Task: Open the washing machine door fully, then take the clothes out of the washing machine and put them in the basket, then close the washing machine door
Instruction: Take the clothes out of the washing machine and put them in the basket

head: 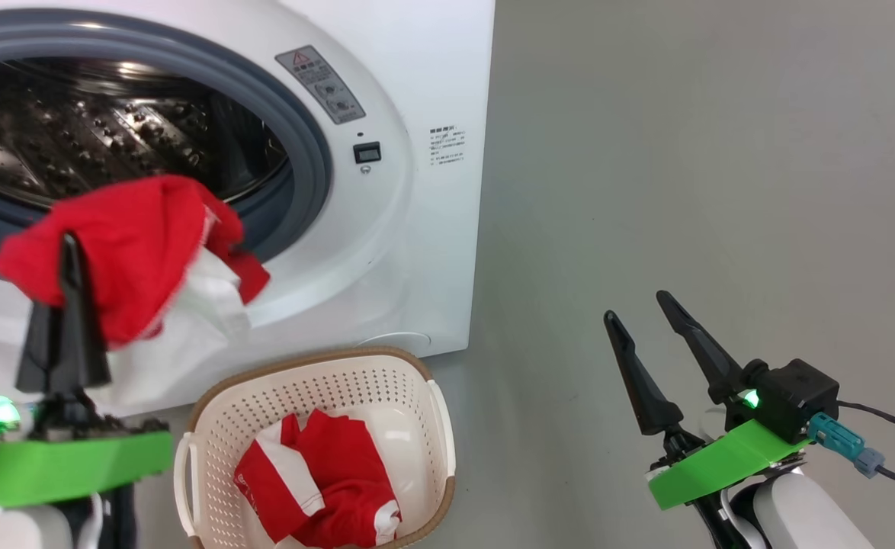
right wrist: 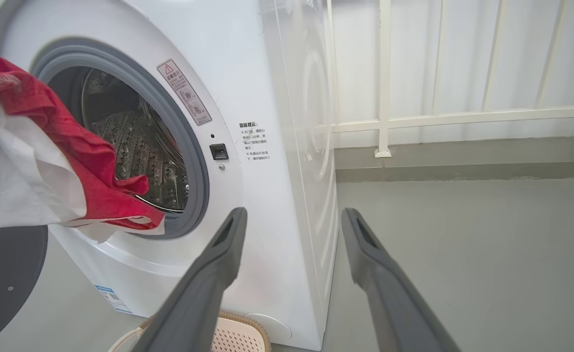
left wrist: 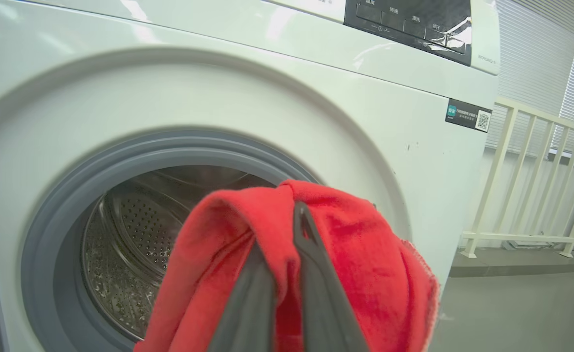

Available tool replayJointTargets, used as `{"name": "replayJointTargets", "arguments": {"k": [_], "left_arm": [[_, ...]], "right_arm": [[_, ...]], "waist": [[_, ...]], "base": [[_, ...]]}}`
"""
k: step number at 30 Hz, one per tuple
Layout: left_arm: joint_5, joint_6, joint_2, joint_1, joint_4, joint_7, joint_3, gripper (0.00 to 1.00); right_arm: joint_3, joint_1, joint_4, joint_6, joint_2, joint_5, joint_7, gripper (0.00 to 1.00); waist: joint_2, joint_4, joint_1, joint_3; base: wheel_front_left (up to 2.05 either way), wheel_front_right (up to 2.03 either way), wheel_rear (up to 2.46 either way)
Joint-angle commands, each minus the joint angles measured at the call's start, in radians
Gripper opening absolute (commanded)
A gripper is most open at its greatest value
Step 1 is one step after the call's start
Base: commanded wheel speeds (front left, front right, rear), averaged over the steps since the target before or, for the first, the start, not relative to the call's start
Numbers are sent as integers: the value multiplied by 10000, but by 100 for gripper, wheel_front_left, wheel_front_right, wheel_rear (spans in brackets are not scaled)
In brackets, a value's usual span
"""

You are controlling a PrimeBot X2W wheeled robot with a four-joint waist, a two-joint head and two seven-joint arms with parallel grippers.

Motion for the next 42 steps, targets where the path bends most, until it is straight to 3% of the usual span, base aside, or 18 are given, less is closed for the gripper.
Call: {"name": "replayJointTargets", "arguments": {"k": [1,6,11,30,36,42], "left_arm": [[92,74,192,82,-397,-30,223,0],[-160,270,-93,716,-364,170,-242,0],[-273,415,-213,698,570,129,-749,0],[-736,208,-298,-2195,7844,57,-1595,0],[-1293,78,-310,-3340,10419,1082,-1816,0],[-1477,5,-312,-4323,11931,1958,-2027,0]], "right_arm": [[183,44,-226,63,-38,43,-65,100],[152,8,-288,63,-26,-23,-65,100],[169,-96,-294,63,-24,-66,-65,100],[125,-696,-387,63,7,-89,-65,100],[256,-970,-427,63,34,-83,-65,100],[312,-1221,-473,63,77,4,-65,100]], "waist": [[0,0,0,-21],[0,-29,0,218],[0,-25,0,632],[0,-34,0,2415],[0,-150,0,3032],[0,-402,0,3581]], "base": [[0,0,0],[0,0,0],[0,0,0],[0,0,0],[0,0,0],[0,0,0]]}}
